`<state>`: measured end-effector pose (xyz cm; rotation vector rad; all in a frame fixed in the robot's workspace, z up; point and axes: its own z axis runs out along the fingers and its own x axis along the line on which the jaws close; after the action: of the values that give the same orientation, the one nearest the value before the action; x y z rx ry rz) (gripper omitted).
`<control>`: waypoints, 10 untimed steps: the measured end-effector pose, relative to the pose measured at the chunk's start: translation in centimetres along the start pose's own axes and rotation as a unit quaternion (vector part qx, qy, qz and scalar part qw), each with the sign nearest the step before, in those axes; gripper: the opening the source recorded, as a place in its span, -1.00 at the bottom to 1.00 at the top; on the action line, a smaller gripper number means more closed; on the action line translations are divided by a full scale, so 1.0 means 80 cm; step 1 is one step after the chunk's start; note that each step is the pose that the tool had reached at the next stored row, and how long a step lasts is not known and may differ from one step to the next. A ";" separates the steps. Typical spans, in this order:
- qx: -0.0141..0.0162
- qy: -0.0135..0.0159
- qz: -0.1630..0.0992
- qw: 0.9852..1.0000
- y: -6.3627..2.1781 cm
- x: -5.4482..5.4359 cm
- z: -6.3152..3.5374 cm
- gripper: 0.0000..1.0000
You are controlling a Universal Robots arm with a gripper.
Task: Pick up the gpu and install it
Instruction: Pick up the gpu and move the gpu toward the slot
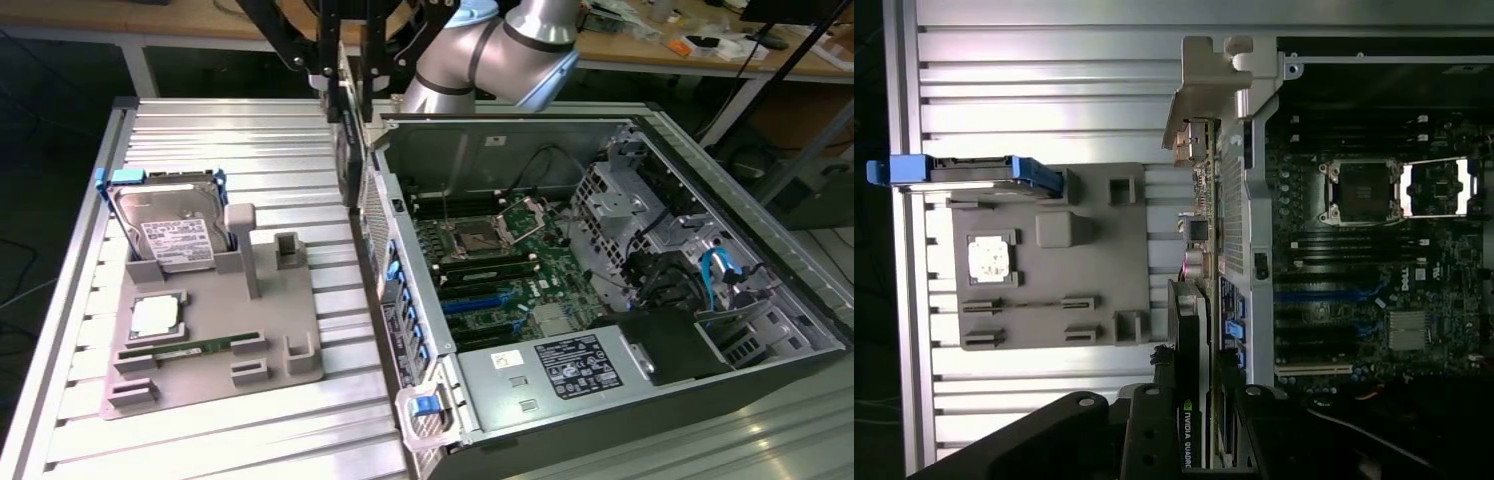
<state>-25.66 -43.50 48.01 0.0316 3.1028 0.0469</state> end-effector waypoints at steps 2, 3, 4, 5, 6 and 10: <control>0.000 0.000 0.000 1.000 0.000 -0.008 0.002 -0.46; 0.000 0.000 0.000 1.000 0.000 -0.013 0.002 -0.46; 0.000 0.000 0.000 1.000 0.000 -0.018 0.003 -0.46; 0.000 0.000 0.000 1.000 0.000 -0.022 0.004 -0.46; 0.000 0.000 0.000 1.000 0.000 -0.027 0.004 -0.46; 0.000 0.000 0.000 1.000 0.001 -0.048 0.007 -0.46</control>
<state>-21.79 -43.51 47.61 0.0317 3.1027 0.0472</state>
